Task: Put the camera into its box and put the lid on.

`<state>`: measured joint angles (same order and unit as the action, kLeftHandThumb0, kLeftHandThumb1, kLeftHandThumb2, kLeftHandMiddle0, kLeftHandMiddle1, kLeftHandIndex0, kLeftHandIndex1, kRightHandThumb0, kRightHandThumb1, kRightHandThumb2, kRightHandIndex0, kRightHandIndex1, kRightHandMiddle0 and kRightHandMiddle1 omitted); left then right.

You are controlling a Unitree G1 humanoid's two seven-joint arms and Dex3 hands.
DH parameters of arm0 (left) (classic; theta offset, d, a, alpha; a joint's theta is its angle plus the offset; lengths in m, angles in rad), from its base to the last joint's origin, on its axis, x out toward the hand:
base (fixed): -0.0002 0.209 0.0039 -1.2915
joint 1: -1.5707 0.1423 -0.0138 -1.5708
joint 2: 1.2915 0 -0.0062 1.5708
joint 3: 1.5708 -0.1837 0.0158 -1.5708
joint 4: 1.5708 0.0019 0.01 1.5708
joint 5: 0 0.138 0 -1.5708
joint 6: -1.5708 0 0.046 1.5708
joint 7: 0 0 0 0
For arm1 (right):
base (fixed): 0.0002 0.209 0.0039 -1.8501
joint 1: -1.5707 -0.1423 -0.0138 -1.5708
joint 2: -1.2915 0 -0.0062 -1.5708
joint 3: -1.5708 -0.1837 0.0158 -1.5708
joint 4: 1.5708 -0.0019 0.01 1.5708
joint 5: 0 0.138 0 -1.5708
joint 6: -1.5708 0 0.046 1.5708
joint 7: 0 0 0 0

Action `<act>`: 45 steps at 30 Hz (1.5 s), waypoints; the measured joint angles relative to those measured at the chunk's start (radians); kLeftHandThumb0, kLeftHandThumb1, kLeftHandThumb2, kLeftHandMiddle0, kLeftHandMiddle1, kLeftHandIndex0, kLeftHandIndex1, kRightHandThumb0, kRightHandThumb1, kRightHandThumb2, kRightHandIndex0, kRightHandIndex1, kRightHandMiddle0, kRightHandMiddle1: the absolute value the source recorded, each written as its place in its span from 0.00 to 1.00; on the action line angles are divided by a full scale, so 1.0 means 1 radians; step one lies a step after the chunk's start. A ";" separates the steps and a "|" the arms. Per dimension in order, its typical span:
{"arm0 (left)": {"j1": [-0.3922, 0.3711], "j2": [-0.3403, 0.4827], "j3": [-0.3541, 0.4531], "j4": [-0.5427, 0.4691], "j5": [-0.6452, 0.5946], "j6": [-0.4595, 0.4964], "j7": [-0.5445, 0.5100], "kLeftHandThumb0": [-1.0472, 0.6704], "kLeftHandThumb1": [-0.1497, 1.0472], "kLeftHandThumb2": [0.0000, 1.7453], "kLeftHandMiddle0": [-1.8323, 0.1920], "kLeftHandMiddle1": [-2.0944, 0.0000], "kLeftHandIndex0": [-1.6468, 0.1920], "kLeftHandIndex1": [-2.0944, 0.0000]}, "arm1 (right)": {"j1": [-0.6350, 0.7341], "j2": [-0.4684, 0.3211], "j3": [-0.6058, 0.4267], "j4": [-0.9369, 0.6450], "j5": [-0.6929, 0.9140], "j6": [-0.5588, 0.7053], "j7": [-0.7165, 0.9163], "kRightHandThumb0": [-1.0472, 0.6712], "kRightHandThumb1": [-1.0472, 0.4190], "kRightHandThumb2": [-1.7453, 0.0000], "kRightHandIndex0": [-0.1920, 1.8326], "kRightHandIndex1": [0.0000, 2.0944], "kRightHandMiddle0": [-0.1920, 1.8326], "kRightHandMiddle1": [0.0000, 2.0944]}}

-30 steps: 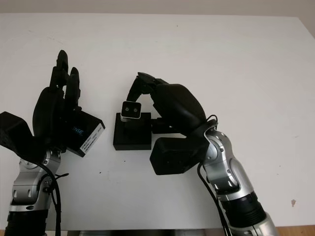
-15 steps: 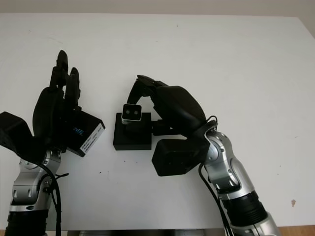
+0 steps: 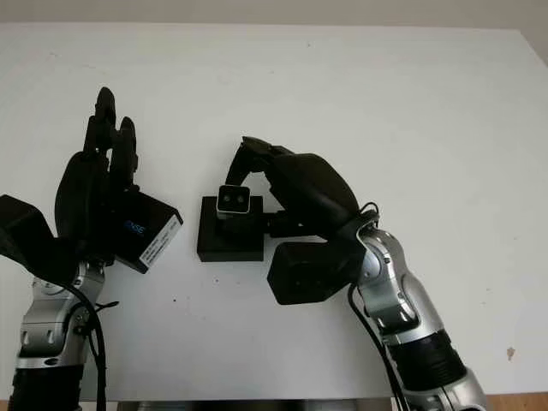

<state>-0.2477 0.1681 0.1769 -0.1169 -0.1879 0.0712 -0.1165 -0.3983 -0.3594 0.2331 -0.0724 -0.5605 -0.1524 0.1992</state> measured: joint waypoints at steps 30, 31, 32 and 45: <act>0.000 0.000 0.002 0.000 -0.007 0.000 0.000 0.12 1.00 0.29 1.00 1.00 1.00 1.00 | 0.012 -0.005 0.031 0.000 -0.009 -0.009 0.003 0.36 0.00 0.89 0.24 0.03 0.24 0.89; 0.000 0.000 0.002 0.000 -0.007 0.000 0.001 0.12 1.00 0.29 1.00 1.00 1.00 1.00 | 0.012 -0.006 0.031 0.000 -0.009 -0.009 0.003 0.36 0.00 0.89 0.24 0.03 0.24 0.89; 0.000 0.001 0.002 0.000 -0.006 0.000 0.001 0.12 1.00 0.29 1.00 1.00 1.00 1.00 | 0.012 -0.007 0.031 0.000 -0.008 -0.009 0.004 0.36 0.00 0.88 0.24 0.03 0.24 0.89; 0.000 0.000 0.002 0.000 -0.009 -0.001 -0.001 0.12 1.00 0.29 1.00 1.00 1.00 1.00 | 0.012 -0.014 0.035 0.001 -0.016 -0.011 0.010 0.37 0.00 0.89 0.24 0.03 0.25 0.85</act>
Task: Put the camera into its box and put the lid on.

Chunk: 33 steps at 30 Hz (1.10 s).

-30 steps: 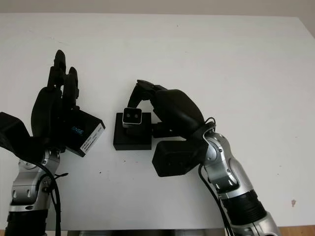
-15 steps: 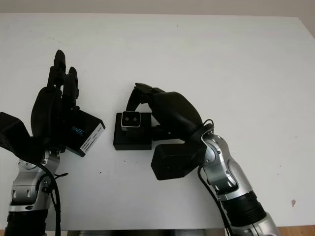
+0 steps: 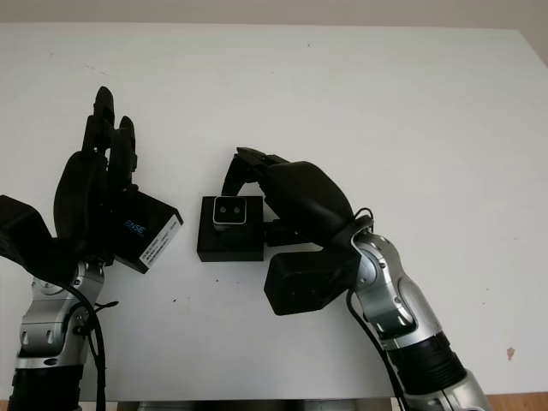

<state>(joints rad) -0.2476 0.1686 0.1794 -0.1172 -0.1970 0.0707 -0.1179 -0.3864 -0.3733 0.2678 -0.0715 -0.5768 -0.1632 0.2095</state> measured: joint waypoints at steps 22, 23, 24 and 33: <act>0.000 0.000 0.000 -0.001 0.000 0.000 0.001 0.12 1.00 0.28 1.00 1.00 1.00 1.00 | 0.011 -0.004 0.001 0.010 -0.001 -0.006 0.006 0.37 0.00 0.90 0.24 0.03 0.24 0.86; 0.000 0.000 0.000 -0.001 0.000 0.000 0.001 0.12 1.00 0.28 1.00 1.00 1.00 1.00 | 0.012 -0.004 0.001 0.010 -0.001 -0.006 0.006 0.37 0.00 0.90 0.24 0.03 0.24 0.86; 0.000 0.000 0.000 -0.001 0.000 0.000 0.001 0.12 1.00 0.28 1.00 1.00 1.00 1.00 | 0.012 -0.004 0.001 0.010 -0.001 -0.006 0.006 0.37 0.00 0.90 0.24 0.02 0.24 0.85; 0.000 0.001 0.000 -0.003 0.002 0.002 0.001 0.12 1.00 0.29 1.00 1.00 1.00 1.00 | 0.010 -0.022 0.004 0.010 -0.011 -0.012 0.045 0.24 0.00 0.95 0.17 0.01 0.15 0.60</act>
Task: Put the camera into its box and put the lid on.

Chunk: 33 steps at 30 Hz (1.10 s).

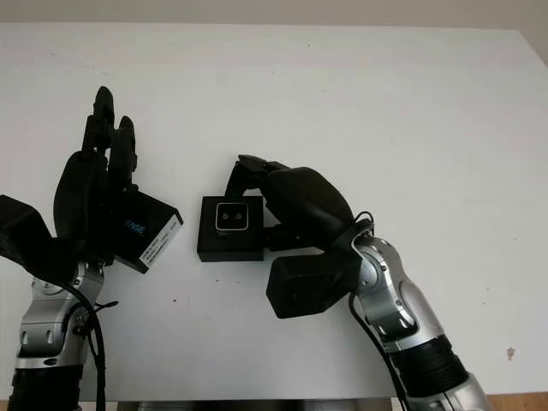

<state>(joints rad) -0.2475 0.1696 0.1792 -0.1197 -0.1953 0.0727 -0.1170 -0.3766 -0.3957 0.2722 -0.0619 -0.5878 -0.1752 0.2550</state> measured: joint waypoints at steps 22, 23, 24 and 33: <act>0.000 0.000 0.000 0.001 0.006 -0.012 -0.001 0.13 1.00 0.29 1.00 1.00 1.00 1.00 | 0.000 -0.021 0.000 -0.024 -0.029 -0.022 0.012 0.18 0.04 0.97 0.04 0.01 0.16 0.18; 0.000 0.000 0.000 0.001 0.006 -0.013 -0.002 0.13 1.00 0.30 1.00 1.00 1.00 1.00 | 0.001 -0.020 -0.001 -0.024 -0.027 -0.021 0.010 0.18 0.04 0.97 0.04 0.02 0.16 0.18; 0.000 0.000 0.000 0.001 0.006 -0.015 -0.002 0.13 1.00 0.30 1.00 1.00 1.00 1.00 | 0.002 -0.017 -0.003 -0.024 -0.024 -0.021 0.006 0.18 0.04 0.97 0.04 0.02 0.16 0.17; 0.001 -0.001 0.002 0.003 -0.005 -0.020 -0.010 0.13 1.00 0.28 1.00 1.00 1.00 1.00 | -0.001 0.008 -0.029 -0.021 -0.016 -0.021 -0.076 0.19 0.04 0.97 0.08 0.04 0.20 0.18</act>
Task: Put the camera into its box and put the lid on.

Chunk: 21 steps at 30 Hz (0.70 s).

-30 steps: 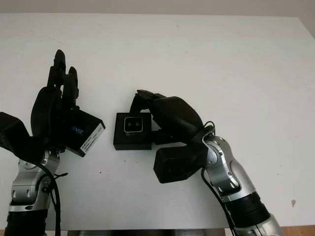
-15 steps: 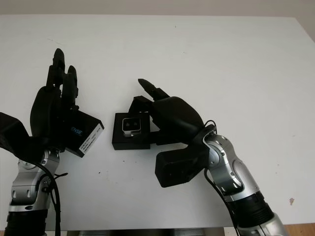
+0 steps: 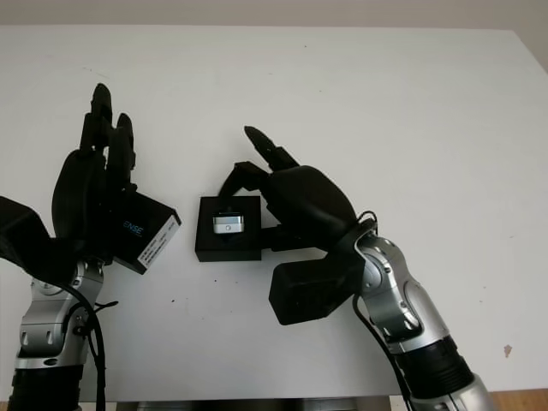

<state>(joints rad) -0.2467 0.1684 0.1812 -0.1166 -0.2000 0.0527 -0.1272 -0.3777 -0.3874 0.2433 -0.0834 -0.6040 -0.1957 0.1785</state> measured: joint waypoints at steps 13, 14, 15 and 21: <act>0.004 0.001 0.000 0.002 0.002 -0.010 0.000 0.14 1.00 0.29 1.00 1.00 1.00 1.00 | -0.098 -0.001 -0.049 0.003 -0.004 0.041 -0.024 0.17 0.09 0.98 0.12 0.05 0.22 0.20; 0.004 0.001 0.000 0.002 0.002 -0.010 0.001 0.14 1.00 0.29 1.00 1.00 1.00 1.00 | -0.099 -0.001 -0.050 0.001 -0.004 0.042 -0.024 0.17 0.09 0.97 0.12 0.05 0.22 0.20; 0.004 0.001 0.000 0.002 0.002 -0.010 0.002 0.14 1.00 0.29 1.00 1.00 1.00 1.00 | -0.099 -0.001 -0.053 0.000 -0.003 0.043 -0.024 0.17 0.09 0.97 0.12 0.05 0.22 0.20; 0.004 0.001 -0.001 0.006 0.002 -0.010 0.000 0.14 1.00 0.29 1.00 1.00 1.00 1.00 | -0.099 0.012 -0.058 -0.002 -0.005 0.055 -0.056 0.22 0.08 0.97 0.17 0.06 0.27 0.24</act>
<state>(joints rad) -0.2425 0.1690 0.1806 -0.1104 -0.1981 0.0427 -0.1268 -0.4766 -0.3752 0.1858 -0.0853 -0.6091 -0.1411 0.1221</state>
